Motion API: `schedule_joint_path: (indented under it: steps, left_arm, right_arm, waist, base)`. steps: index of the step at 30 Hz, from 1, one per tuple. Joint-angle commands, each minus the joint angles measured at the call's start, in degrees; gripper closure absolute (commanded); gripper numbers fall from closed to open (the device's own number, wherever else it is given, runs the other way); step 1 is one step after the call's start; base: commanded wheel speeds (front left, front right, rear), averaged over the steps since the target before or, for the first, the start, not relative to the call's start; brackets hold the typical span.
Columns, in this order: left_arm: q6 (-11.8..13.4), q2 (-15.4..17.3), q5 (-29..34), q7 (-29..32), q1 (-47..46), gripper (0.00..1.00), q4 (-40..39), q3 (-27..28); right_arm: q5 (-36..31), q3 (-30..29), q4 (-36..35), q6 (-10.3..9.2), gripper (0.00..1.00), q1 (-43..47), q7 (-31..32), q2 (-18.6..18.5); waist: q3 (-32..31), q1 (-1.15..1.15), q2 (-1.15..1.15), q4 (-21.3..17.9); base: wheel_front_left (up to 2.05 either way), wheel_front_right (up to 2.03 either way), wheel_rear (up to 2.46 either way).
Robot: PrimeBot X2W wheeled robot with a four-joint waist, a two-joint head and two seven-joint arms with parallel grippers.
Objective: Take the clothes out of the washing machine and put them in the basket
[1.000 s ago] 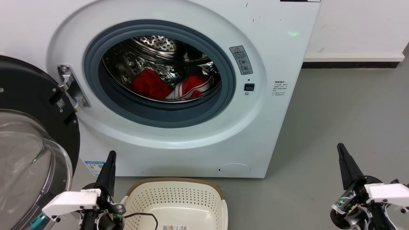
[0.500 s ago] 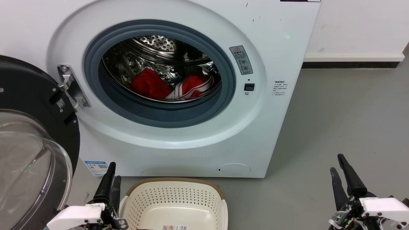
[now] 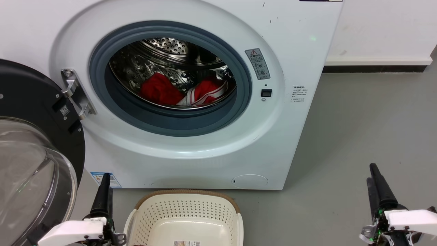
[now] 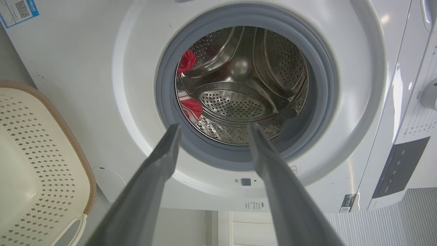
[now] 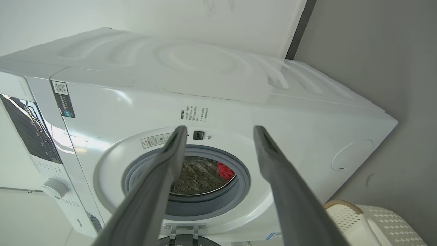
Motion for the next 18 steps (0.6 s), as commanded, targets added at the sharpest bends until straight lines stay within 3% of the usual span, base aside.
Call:
schedule_joint_path:
  steps: [1,10,18]
  left_arm:
    - [0.1,0.1,2.1,-0.6,-0.5,0.00,-1.2,0.9]
    - [2.3,0.1,11.2,-2.7,-0.8,0.00,-5.8,3.1]
    - [5.6,0.1,21.0,-4.5,-0.3,0.00,-12.1,2.0]
  right_arm:
    - [-3.1,-0.7,-1.7,0.00,0.00,-1.4,-0.7,-0.3]
    - [-18.9,-0.8,-6.4,0.00,0.00,-1.8,-2.8,-0.3]
    - [-34.4,0.8,-12.9,0.00,0.00,-2.2,-4.6,-0.4]
  waist:
    - [0.0,0.00,0.00,0.0]
    - [0.3,-0.01,0.00,0.0]
    - [0.6,-0.01,0.00,-0.1]
  base:
    - [0.00,0.00,0.00]
    - [0.00,0.00,0.00]
    - [0.00,0.00,0.00]
